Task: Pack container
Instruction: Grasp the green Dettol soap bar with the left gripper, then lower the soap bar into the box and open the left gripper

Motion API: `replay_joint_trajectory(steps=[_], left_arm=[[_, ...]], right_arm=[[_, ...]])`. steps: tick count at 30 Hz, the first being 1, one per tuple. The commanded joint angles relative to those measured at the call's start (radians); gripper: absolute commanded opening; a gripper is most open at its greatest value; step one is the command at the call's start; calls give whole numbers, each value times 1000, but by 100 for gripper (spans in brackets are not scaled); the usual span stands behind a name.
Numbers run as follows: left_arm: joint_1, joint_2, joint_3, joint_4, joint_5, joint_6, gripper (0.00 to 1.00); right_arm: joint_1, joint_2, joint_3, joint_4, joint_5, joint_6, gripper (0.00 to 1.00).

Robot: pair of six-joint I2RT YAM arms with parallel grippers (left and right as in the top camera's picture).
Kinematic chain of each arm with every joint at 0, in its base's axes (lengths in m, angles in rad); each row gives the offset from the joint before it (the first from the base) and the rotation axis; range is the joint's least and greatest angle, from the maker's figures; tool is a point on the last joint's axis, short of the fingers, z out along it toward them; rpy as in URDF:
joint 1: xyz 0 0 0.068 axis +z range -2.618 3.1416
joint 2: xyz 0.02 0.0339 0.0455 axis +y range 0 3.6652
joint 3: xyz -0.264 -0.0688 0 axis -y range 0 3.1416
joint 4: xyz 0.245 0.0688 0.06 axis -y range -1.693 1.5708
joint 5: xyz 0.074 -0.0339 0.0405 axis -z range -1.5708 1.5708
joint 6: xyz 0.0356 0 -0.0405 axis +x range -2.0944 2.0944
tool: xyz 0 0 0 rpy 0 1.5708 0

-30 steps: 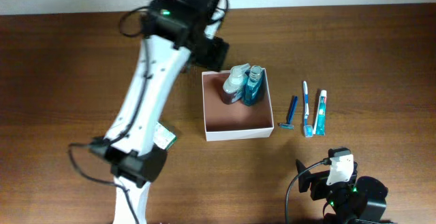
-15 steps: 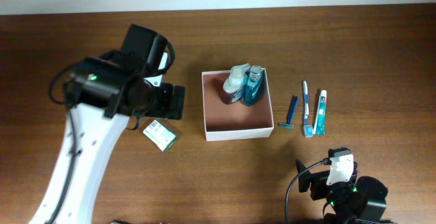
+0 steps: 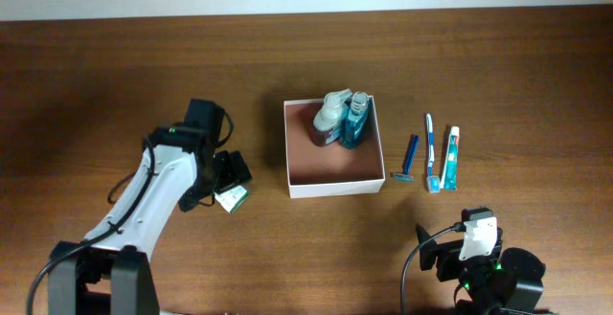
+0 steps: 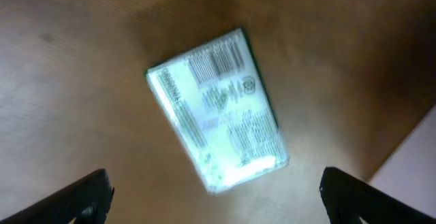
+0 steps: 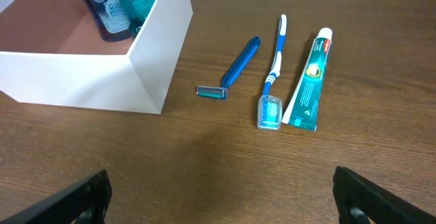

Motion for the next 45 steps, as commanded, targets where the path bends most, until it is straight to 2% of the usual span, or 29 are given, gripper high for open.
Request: replay_joint_trajectory(steps=[1, 6, 8, 24, 26, 27, 34, 40, 41, 45], left_arm=[[14, -10, -88, 107, 68, -139, 99], [13, -9, -174, 256, 74, -185, 98], [13, -9, -186, 288, 53, -186, 94], [14, 142, -183, 298, 44, -203, 89], [14, 142, -170, 288, 51, -188, 82], [14, 142, -157, 276, 60, -154, 74], [14, 142, 85, -4, 66, 77, 53], [-4, 142, 405, -257, 66, 273, 51], [-18, 142, 510, -321, 66, 313, 50], [-73, 142, 685, -390, 66, 352, 50]], right_arm=[[-7, -6, 0, 2, -9, 0, 99], [-7, -6, 0, 2, -9, 0, 99], [-7, -6, 0, 2, -9, 0, 99], [-7, -6, 0, 2, -9, 0, 99], [-7, -6, 0, 2, -9, 0, 99], [-7, -6, 0, 2, -9, 0, 99], [-7, -6, 0, 2, -9, 0, 99], [-7, -6, 0, 2, -9, 0, 99], [-7, -6, 0, 2, -9, 0, 99], [-7, -6, 0, 2, -9, 0, 99]])
